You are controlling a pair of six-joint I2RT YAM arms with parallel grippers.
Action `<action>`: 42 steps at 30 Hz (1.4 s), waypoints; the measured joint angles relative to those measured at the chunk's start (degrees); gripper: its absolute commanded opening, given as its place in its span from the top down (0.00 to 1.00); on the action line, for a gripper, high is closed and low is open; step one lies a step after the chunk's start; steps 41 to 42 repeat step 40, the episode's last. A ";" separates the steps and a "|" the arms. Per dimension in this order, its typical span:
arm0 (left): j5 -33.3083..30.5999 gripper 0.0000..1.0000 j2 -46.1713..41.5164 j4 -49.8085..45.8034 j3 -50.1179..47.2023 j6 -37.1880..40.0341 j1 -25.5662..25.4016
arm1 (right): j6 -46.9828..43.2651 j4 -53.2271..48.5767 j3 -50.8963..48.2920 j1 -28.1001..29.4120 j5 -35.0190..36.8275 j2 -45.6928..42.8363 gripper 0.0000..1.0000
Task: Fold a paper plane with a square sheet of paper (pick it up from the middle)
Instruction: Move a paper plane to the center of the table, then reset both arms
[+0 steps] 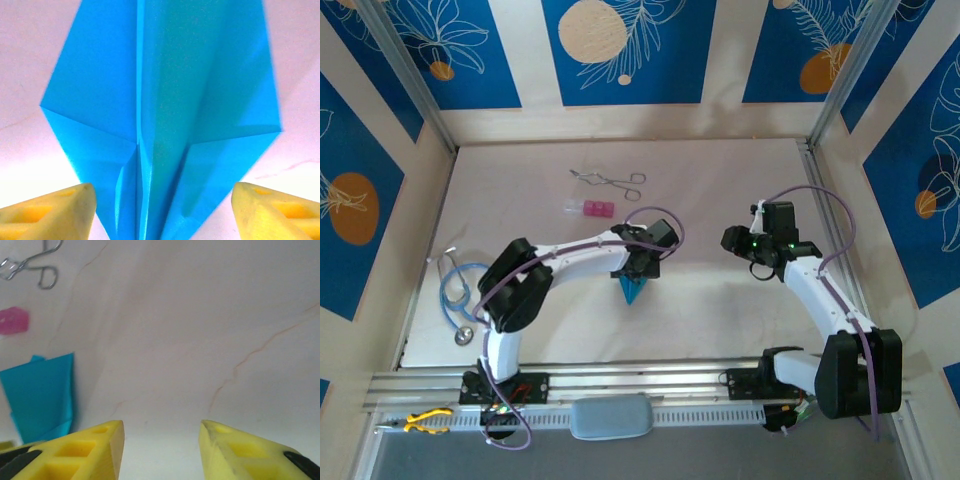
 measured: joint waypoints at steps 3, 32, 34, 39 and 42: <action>-1.57 0.24 -4.00 0.11 -0.07 1.36 0.00 | -2.73 3.76 -0.28 -0.04 5.77 0.44 0.48; 7.48 0.00 -23.82 83.14 -59.67 55.71 46.66 | -19.93 65.94 -18.95 -3.61 2.75 20.61 0.01; 9.14 0.00 -21.84 87.41 -60.30 55.08 49.22 | -19.93 65.92 -18.97 -3.52 2.89 20.61 0.01; 10.14 0.00 -21.53 92.02 -60.72 54.66 50.51 | -19.93 65.90 -18.95 -3.52 3.02 20.61 0.01; 10.34 0.00 -21.53 92.74 -60.72 54.66 50.51 | -19.93 65.90 -18.95 -3.52 3.02 20.61 0.01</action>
